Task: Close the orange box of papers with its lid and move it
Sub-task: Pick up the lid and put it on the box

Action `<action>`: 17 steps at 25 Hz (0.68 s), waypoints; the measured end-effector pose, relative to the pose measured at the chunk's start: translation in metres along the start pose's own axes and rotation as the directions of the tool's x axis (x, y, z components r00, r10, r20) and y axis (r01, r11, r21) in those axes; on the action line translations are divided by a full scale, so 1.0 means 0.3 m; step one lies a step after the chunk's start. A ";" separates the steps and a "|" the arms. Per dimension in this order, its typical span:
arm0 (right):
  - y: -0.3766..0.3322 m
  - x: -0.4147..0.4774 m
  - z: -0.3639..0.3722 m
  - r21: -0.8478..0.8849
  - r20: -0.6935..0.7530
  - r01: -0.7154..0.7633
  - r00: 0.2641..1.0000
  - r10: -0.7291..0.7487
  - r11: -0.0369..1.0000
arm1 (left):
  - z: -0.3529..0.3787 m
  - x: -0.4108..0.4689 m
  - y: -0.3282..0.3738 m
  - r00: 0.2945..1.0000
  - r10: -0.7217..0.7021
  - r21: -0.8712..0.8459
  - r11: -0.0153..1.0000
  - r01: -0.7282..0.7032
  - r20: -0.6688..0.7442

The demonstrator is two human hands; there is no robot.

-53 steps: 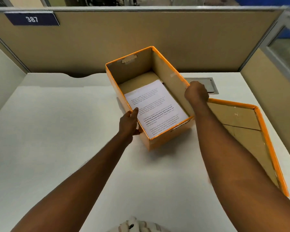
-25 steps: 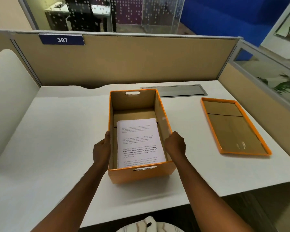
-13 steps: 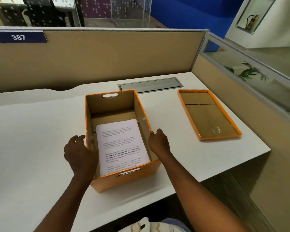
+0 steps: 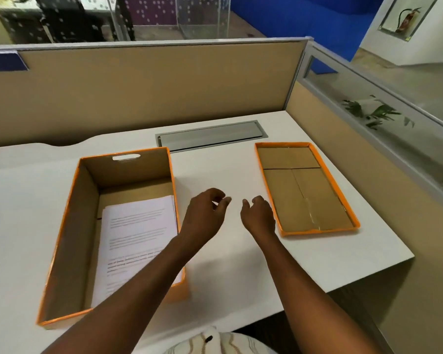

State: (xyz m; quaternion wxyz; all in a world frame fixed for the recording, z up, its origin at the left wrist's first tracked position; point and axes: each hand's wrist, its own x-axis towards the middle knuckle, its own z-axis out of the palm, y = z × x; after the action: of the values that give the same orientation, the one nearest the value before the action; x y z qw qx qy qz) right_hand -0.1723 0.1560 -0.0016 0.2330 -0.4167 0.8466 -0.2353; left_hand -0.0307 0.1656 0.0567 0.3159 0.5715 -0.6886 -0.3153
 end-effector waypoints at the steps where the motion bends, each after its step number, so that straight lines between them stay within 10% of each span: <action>1: 0.040 0.061 -0.033 -0.010 -0.004 -0.008 1.000 0.008 1.000 | 0.081 0.043 0.015 0.992 -0.080 0.011 0.997 0.079 0.095; 6: 0.231 0.348 -0.196 -0.028 -0.041 -0.084 0.996 0.083 0.996 | 0.398 0.181 0.031 0.829 -0.406 0.001 0.898 0.440 0.385; 17: 0.602 0.743 -0.388 -0.132 -0.179 -0.366 0.923 0.341 0.921 | 0.692 0.297 0.082 0.661 -0.557 -0.112 0.716 0.689 0.504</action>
State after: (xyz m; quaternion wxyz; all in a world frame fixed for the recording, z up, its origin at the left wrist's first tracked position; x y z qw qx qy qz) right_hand -0.4699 0.0961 -0.0622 0.1715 -0.2553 0.9396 -0.1504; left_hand -0.2236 0.0966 -0.0419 0.1058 0.6353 -0.4449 -0.6223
